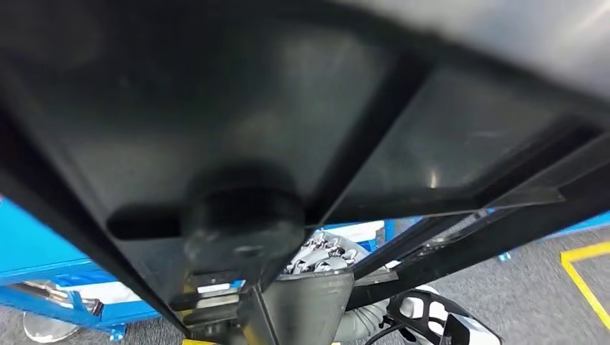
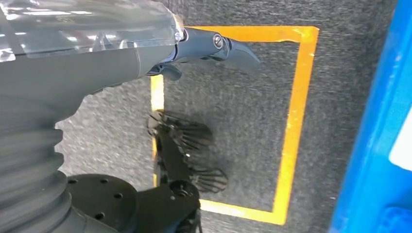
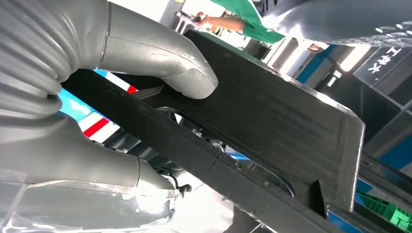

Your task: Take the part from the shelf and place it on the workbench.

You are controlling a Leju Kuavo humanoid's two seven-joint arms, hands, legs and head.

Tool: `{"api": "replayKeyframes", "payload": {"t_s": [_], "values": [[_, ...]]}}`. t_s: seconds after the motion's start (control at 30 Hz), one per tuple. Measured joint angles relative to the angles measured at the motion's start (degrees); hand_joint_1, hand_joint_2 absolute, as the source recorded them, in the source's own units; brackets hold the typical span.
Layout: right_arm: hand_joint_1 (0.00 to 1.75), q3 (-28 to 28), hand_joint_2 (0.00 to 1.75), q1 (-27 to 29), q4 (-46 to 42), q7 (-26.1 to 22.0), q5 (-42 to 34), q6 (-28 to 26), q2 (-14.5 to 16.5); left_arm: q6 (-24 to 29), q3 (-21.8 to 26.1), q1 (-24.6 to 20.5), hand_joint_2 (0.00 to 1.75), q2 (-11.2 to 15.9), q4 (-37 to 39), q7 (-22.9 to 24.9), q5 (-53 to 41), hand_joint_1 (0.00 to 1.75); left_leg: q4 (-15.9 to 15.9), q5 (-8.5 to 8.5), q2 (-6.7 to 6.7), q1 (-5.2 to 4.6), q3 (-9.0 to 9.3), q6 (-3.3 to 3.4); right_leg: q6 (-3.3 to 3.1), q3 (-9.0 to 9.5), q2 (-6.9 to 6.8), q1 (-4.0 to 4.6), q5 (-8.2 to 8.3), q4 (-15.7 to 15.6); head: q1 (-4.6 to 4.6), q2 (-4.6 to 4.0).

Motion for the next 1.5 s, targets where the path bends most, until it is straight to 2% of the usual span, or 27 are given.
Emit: {"api": "replayKeyframes", "payload": {"t_s": [0.03,0.07,0.1,0.17,0.23,0.3,0.4,0.47,0.53,0.6,0.67,0.73,0.8,0.87,0.93,0.97,1.03,1.07,1.1,1.17,1.2,1.23,1.3,1.33,1.4,1.43,1.5], "values": [[1.66,0.0,1.75,0.0,-0.1,0.0,0.0,0.0,-0.1,0.1,0.0,0.0,1.75,0.0,0.0,0.1,-0.1,0.00,0.1,0.52,0.54,0.01,-0.79,-0.02,0.30,-0.69,-0.33,-0.26,-2.31,3.6,-0.05,0.00],[1.66,0.1,1.75,0.1,-0.1,0.0,0.0,0.1,-0.2,0.2,0.1,0.1,1.75,0.0,0.0,0.1,-0.1,0.00,0.2,1.01,1.00,0.02,-1.58,-0.18,0.60,-0.98,-0.54,-0.54,-3.44,6.4,-0.09,0.00],[1.66,0.2,1.75,0.1,-0.2,0.0,0.0,0.0,-0.3,0.3,0.3,0.1,1.75,0.0,0.0,0.1,-0.1,0.00,0.4,1.48,1.46,0.08,-2.45,-0.38,0.92,-0.59,-0.71,-0.87,-3.25,8.0,-0.10,0.00],[1.66,0.3,1.75,0.2,-0.6,0.0,0.1,-0.2,-0.6,0.3,0.5,0.1,1.75,0.0,0.0,0.1,-0.1,0.00,1.1,2.24,2.04,0.30,-4.20,-0.91,1.49,3.00,-1.10,-1.53,-0.41,5.4,-0.14,0.00],[1.66,0.4,1.75,0.3,-1.3,0.0,0.3,-0.4,-1.0,0.3,0.7,0.0,1.75,-0.1,0.0,0.0,-0.2,0.00,2.2,2.73,2.32,0.46,-5.69,-1.51,1.76,8.74,-1.60,-1.77,0.01,-2.1,-0.26,0.00],[1.66,0.4,1.75,0.4,-1.9,0.0,0.4,-0.6,-1.3,0.2,0.8,0.0,1.75,-0.1,-0.1,-0.1,-0.3,0.00,2.9,3.25,2.34,0.47,-6.37,-2.22,1.16,11.75,-1.73,-1.46,-1.34,-6.8,-1.06,-0.01],[1.66,0.5,1.75,0.5,-2.5,0.0,0.5,-1.1,-1.7,0.1,0.9,0.2,1.75,-0.3,-0.1,-0.2,-0.5,0.00,3.3,3.58,1.99,0.82,-6.99,-3.41,-0.63,11.11,-1.57,-1.05,-0.46,-7.5,-2.84,-0.01],[1.66,0.6,1.75,0.4,-2.7,0.0,0.6,-1.5,-1.9,0.0,0.9,0.4,1.75,-0.4,-0.1,-0.3,-0.8,0.00,6.0,0.04,0.96,1.07,-8.37,-3.92,-1.71,9.82,-1.56,-0.97,0.83,-7.7,-3.50,-0.01],[1.66,0.9,1.75,0.5,-3.0,0.0,0.6,-1.8,-2.1,-0.1,1.0,0.4,1.75,-0.5,-0.1,-0.3,-1.0,0.00,12.9,-5.80,-0.02,1.09,-10.23,-4.00,-2.24,8.22,-1.40,-0.63,2.15,-7.7,-4.08,-0.01],[1.66,1.2,1.75,0.5,-3.2,0.0,0.5,-2.2,-2.4,-0.1,1.1,0.4,1.75,-0.5,-0.1,-0.4,-1.0,0.00,18.9,-8.12,-0.37,0.99,-10.69,-3.71,-2.48,6.56,-1.22,-0.12,3.44,-7.6,-4.30,-0.02],[1.66,1.4,1.75,0.5,-3.4,0.0,0.5,-2.3,-2.6,-0.2,1.3,0.4,1.75,-0.5,-0.1,-0.4,-1.1,0.00,17.9,-5.66,-0.44,0.72,-7.89,-3.06,-2.52,5.03,-1.02,0.23,4.63,-7.5,-4.31,-0.02],[1.66,1.4,1.75,0.6,-3.8,0.1,0.7,-2.5,-2.8,-0.4,1.4,0.3,1.75,-0.5,-0.1,-0.4,-1.5,0.00,10.0,-3.55,-0.76,0.14,-1.77,-2.10,-2.34,3.94,-0.82,0.35,5.74,-7.4,-4.40,-0.02],[1.66,1.4,1.75,0.7,-4.3,0.1,0.9,-2.6,-2.9,-0.5,1.4,0.1,1.75,-0.4,-0.2,-0.5,-1.9,0.00,2.4,-4.03,-1.14,-0.45,3.34,-1.39,-1.89,3.53,-0.79,0.26,6.80,-7.5,-4.63,-0.07],[1.66,1.5,1.75,0.8,-4.4,0.1,1.0,-2.7,-3.0,-0.5,1.4,0.0,1.75,-0.3,-0.2,-0.6,-2.0,0.00,-0.2,-4.07,-1.14,-0.80,4.36,-0.98,-1.23,3.45,-0.81,-0.02,8.03,-8.0,-5.02,-0.14],[1.66,1.5,1.75,0.9,-4.6,0.1,1.2,-3.0,-3.1,-0.6,1.4,-0.1,1.75,-0.4,-0.2,-0.6,-2.1,0.00,-0.8,-2.50,-0.66,-0.73,3.59,-0.38,-0.66,2.95,-0.76,-0.18,7.28,-7.5,-5.34,-0.19],[1.66,1.5,1.75,1.0,-4.7,0.1,1.4,-3.1,-3.2,-0.7,1.4,-0.1,1.75,-0.4,-0.2,-0.5,-2.3,0.00,-1.1,-1.60,-0.41,-0.64,2.99,-0.05,-0.43,2.43,-0.75,-0.19,5.24,-6.1,-5.39,-0.21],[1.66,1.5,1.75,1.2,-4.9,0.1,1.9,-3.3,-3.3,-0.8,1.5,-0.1,1.75,-0.5,-0.2,-0.5,-2.8,0.00,-1.2,-0.02,-0.08,-0.57,1.30,0.31,-0.05,1.00,-0.81,-0.29,-0.92,-0.3,-5.46,-0.22],[1.66,1.5,1.75,1.3,-5.0,0.1,2.1,-3.3,-3.3,-0.8,1.5,-0.2,1.75,-0.5,-0.2,-0.4,-3.0,0.00,-1.0,0.70,0.05,-0.57,0.28,0.30,0.16,0.41,-0.84,-0.40,-3.02,3.3,-5.50,-0.22],[1.66,1.5,1.75,1.5,-5.1,0.1,2.3,-3.4,-3.4,-0.8,1.4,-0.2,1.75,-0.5,-0.2,-0.3,-3.2,0.00,-0.8,1.41,0.17,-0.57,-0.82,0.20,0.37,0.20,-0.87,-0.55,-3.60,6.3,-5.54,-0.21],[1.66,1.4,1.75,2.0,-5.4,0.1,2.5,-3.7,-3.6,-0.8,1.4,-0.3,1.75,-0.6,-0.2,-0.2,-3.6,0.00,-0.1,2.65,0.40,-0.51,-3.23,-0.09,0.76,1.90,-0.97,-0.92,-0.96,7.6,-5.77,-0.20],[1.66,1.4,1.75,2.1,-5.5,0.1,2.6,-3.9,-3.6,-0.9,1.4,-0.3,1.75,-0.6,-0.2,-0.2,-3.8,0.00,0.4,3.12,0.47,-0.47,-4.37,-0.30,0.90,4.17,-1.08,-1.13,0.60,5.3,-6.04,-0.20],[1.66,1.5,1.75,2.2,-5.7,0.1,2.8,-4.2,-3.7,-1.0,1.4,-0.4,1.75,-0.7,-0.2,-0.1,-3.9,0.00,1.0,3.50,0.50,-0.49,-5.41,-0.55,0.99,7.15,-1.23,-1.28,0.88,1.7,-6.30,-0.20],[1.66,1.5,1.75,2.5,-6.1,0.1,3.0,-4.6,-3.9,-1.1,1.4,-0.5,1.75,-0.7,-0.2,-0.1,-4.2,0.00,2.2,4.10,0.53,-0.53,-6.76,-1.13,0.64,12.13,-1.32,-1.14,-0.89,-5.5,-7.14,-0.20],[1.66,1.4,1.75,2.6,-6.3,0.1,3.0,-4.7,-4.0,-1.1,1.4,-0.5,1.75,-0.7,-0.2,0.0,-4.2,0.00,2.5,4.46,0.55,-0.52,-7.09,-1.47,0.26,13.21,-1.28,-0.93,-1.82,-7.4,-7.55,-0.20],[1.66,1.4,1.75,2.9,-6.5,0.1,3.0,-4.9,-4.1,-1.2,1.4,-0.5,1.75,-0.7,-0.2,0.0,-4.3,0.00,2.6,5.10,0.51,-0.27,-7.52,-2.20,-0.75,12.86,-1.31,-0.70,-1.28,-8.1,-8.23,-0.19],[1.66,1.4,1.75,3.0,-6.6,0.1,2.9,-5.0,-4.2,-1.2,1.4,-0.5,1.75,-0.7,-0.2,0.0,-4.3,0.00,3.0,4.51,0.34,-0.10,-7.93,-2.58,-1.23,12.31,-1.36,-0.69,-0.62,-8.2,-8.35,-0.19],[1.66,1.5,1.75,3.1,-6.7,0.1,2.7,-5.2,-4.3,-1.3,1.4,-0.4,1.75,-0.8,-0.2,0.1,-4.3,0.00,6.2,0.09,-0.11,0.24,-9.24,-3.21,-2.04,10.76,-1.48,-0.74,0.91,-8.4,-8.68,-0.20]]}}
